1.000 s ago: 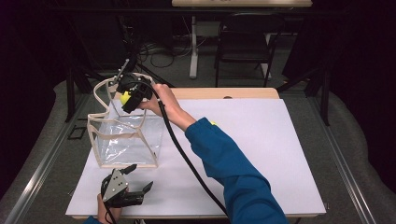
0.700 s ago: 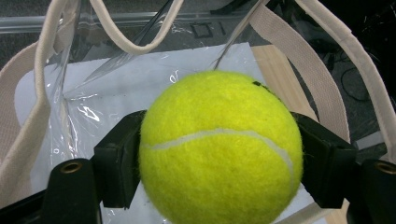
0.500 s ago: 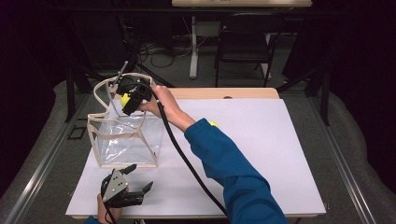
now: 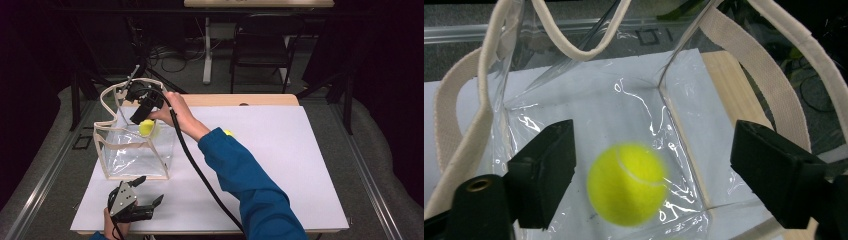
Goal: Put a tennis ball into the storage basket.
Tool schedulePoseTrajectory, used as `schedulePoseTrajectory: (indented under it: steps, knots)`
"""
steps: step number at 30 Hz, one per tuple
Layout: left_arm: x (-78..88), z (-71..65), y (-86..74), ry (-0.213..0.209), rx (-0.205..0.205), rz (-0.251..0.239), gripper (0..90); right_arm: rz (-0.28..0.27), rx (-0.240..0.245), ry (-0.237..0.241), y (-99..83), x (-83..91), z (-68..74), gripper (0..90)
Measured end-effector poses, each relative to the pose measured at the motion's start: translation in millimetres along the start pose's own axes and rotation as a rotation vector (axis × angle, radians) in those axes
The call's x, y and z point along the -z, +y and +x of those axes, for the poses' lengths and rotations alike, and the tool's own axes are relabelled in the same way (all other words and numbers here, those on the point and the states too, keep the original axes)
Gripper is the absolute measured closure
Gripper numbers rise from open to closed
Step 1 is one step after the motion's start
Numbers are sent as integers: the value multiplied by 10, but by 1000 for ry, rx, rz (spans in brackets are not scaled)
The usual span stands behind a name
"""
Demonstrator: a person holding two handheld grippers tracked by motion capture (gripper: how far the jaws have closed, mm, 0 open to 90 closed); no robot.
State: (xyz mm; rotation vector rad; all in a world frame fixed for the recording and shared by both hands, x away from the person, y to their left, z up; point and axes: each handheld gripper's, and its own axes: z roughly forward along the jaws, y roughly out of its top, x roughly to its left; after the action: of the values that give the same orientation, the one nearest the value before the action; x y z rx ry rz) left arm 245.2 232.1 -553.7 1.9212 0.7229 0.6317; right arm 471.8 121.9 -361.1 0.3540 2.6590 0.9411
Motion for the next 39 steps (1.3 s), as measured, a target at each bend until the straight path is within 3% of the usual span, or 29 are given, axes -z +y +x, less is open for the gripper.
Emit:
schedulePoseTrajectory:
  steps: [9, 23, 39]
  knots:
    - [3, -1, 1, 0, -3, 2, 161, -103, -39, 23, -61, 297, -39, 42]
    - [2, -7, 2, 5, -2, 5, 161, -134, -33, 19, -171, 618, -4, 0]
    - [-4, -6, 0, 5, -2, 6, 161, -166, -86, -15, -590, 939, -202, 0]
